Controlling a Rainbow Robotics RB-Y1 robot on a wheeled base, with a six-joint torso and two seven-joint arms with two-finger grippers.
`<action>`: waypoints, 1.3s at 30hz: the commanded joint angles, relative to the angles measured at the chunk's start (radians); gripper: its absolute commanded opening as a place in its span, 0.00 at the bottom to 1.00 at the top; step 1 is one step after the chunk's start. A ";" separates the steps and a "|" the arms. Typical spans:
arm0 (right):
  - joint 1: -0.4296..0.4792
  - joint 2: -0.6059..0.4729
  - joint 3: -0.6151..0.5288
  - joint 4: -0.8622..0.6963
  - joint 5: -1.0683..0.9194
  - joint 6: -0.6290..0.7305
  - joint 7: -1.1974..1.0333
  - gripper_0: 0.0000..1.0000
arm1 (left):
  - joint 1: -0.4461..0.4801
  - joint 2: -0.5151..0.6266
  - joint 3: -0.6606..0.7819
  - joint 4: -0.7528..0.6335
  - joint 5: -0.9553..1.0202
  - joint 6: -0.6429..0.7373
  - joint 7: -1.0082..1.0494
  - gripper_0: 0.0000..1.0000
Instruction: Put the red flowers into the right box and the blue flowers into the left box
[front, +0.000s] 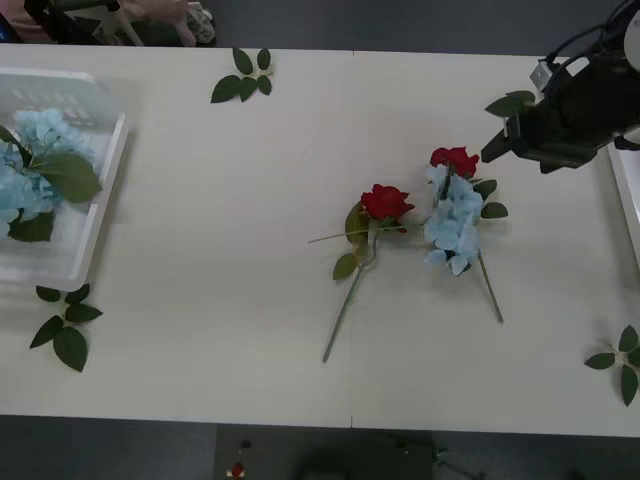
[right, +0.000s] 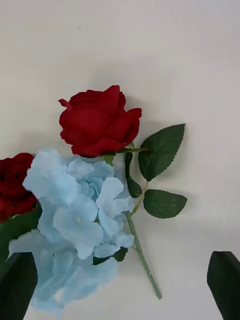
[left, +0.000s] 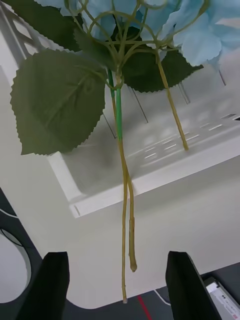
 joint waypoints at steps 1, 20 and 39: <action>-0.024 0.019 -0.004 0.008 0.058 0.007 -0.008 1.00 | 0.002 0.041 0.032 -0.020 0.089 -0.007 -0.033 0.57; -0.025 0.160 0.122 0.097 0.339 -0.066 0.000 1.00 | -0.395 -0.397 -0.051 -0.436 0.157 0.090 0.193 0.56; -0.025 0.304 0.124 0.242 0.490 -0.172 0.004 0.97 | -0.443 -0.875 -0.304 -0.643 -0.104 -0.035 0.157 1.00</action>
